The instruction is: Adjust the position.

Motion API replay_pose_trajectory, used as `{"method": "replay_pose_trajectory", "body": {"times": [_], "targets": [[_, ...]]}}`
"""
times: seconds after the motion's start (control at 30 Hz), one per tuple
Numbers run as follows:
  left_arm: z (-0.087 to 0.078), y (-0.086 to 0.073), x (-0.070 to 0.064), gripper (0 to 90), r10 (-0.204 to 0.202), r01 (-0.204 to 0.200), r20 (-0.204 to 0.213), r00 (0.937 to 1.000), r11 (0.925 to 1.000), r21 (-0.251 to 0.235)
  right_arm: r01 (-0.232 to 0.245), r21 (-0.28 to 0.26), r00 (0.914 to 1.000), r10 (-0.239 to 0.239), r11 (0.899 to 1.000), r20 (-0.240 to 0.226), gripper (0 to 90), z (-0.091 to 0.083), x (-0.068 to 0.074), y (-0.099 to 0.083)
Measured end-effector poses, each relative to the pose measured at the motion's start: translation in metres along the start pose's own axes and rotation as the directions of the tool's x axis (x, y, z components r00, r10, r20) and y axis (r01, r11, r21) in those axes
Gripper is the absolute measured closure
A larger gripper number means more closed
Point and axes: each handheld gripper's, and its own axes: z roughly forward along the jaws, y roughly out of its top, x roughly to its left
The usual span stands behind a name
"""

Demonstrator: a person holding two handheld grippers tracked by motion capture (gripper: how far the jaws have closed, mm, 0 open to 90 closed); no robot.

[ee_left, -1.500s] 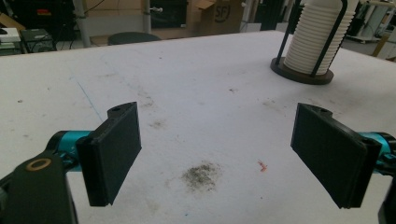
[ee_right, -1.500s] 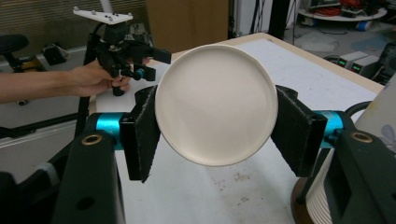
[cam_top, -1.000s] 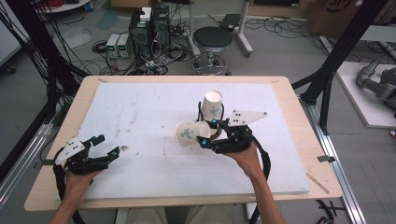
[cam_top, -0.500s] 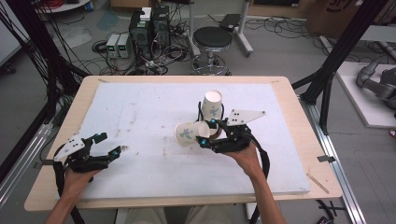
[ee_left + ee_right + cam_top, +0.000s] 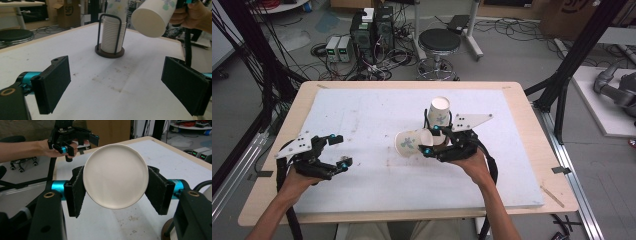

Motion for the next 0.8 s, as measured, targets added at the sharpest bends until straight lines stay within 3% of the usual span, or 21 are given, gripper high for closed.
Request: {"method": "replay_pose_trajectory", "body": {"times": [0.03, 0.07, 0.17, 0.2, 0.27, 0.43, 0.47, 0.8], "targets": [[0.0, 0.0, 0.0, 8.8, 0.0, 0.0, 0.0, 1.0, 1.0, 0.0, 0.0, 0.0, 1.0, 0.0, 1.0, 0.0, 38.1, 0.0, 0.0, 0.0], [0.005, 0.004, 0.0, 8.8, 0.006, -0.007, 0.037, 0.9993, 1.0, 0.005, 0.0, 0.0, 0.9999, 0.0, 1.0, -0.012, 38.1, 0.001, -0.001, 0.001], [0.011, 0.008, 0.0, 8.7, 0.005, -0.006, 0.071, 0.9975, 0.9999, 0.01, -0.003, 0.001, 0.9997, 0.003, 1.0, -0.024, 38.1, 0.002, -0.003, 0.001], [0.017, 0.013, 0.0, 8.8, 0.01, -0.012, 0.103, 0.9946, 0.9998, 0.014, -0.004, 0.002, 0.9994, 0.005, 1.0, -0.035, 38.2, 0.004, -0.005, 0.001], [0.023, 0.017, 0.001, 8.8, 0.01, -0.012, 0.128, 0.9917, 0.9998, 0.017, -0.009, 0.008, 0.9991, 0.009, 1.0, -0.041, 38.1, 0.004, -0.006, 0.001], [0.033, 0.024, 0.002, 8.7, 0.01, -0.013, 0.167, 0.9859, 0.9998, 0.017, -0.008, 0.002, 0.9977, 0.008, 1.0, -0.067, 38.2, 0.006, -0.007, 0.002], [0.037, 0.027, 0.002, 8.7, 0.017, -0.02, 0.188, 0.9819, 0.9997, 0.013, -0.007, 0.009, 0.997, 0.008, 1.0, -0.077, 38.1, 0.007, -0.007, 0.003], [0.055, 0.043, -0.003, 8.5, 0.036, -0.037, 0.259, 0.9652, 0.9993, 0.0, 0.015, 0.031, 0.9929, -0.011, 0.999, -0.119, 38.1, 0.015, -0.005, 0.008]]}}
